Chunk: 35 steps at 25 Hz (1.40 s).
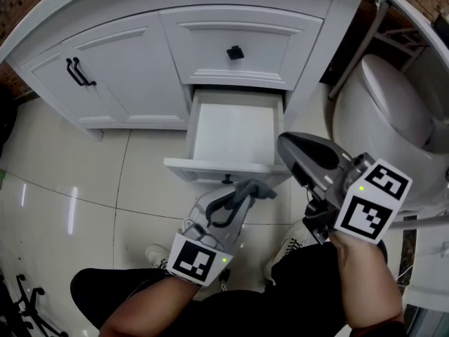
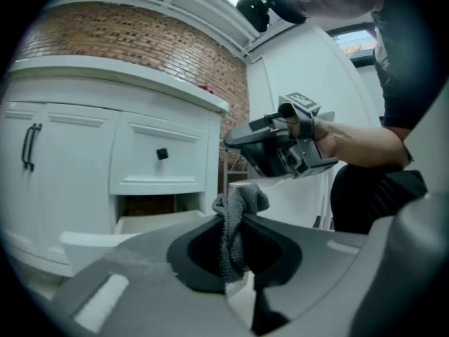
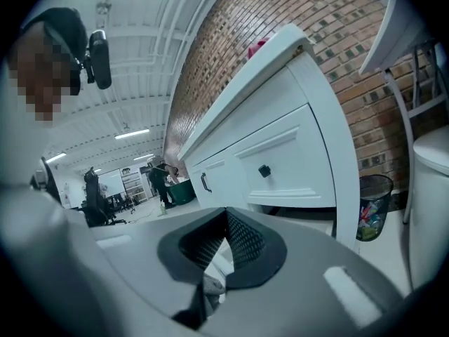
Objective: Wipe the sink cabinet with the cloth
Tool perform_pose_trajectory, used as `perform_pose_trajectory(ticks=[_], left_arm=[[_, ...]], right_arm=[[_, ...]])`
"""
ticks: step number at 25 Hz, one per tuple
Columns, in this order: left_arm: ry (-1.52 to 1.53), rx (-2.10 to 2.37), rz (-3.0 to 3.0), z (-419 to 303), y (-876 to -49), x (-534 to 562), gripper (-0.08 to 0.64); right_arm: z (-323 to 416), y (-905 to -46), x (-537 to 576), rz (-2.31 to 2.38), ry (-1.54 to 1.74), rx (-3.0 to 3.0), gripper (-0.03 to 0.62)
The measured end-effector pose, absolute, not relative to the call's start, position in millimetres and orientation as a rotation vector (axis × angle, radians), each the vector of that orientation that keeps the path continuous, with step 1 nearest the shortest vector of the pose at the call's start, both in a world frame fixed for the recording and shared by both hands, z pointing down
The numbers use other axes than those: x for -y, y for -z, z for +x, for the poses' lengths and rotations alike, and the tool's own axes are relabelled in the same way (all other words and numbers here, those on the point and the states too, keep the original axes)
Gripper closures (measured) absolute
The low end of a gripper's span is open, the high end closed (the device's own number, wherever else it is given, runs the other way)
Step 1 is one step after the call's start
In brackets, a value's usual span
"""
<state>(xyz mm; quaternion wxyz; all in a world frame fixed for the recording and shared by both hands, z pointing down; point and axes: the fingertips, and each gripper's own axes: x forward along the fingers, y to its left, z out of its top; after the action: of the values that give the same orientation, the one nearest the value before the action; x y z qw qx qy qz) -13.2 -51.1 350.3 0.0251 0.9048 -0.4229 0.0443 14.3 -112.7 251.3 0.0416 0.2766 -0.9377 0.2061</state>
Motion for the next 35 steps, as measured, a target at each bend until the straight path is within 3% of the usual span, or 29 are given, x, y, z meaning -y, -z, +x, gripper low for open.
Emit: perform_pose_trajectory(ticks=[14,35], left_arm=[[-0.286,1.03,2.671,52,-350,104,0.52],[-0.309,1.286,2.547,-53,-359,104,0.521]], right_arm=[[86,-258,117,0.993,-0.705,2.86,0.589],[22,-263,110,0.816,-0.684,2.855,0.589]])
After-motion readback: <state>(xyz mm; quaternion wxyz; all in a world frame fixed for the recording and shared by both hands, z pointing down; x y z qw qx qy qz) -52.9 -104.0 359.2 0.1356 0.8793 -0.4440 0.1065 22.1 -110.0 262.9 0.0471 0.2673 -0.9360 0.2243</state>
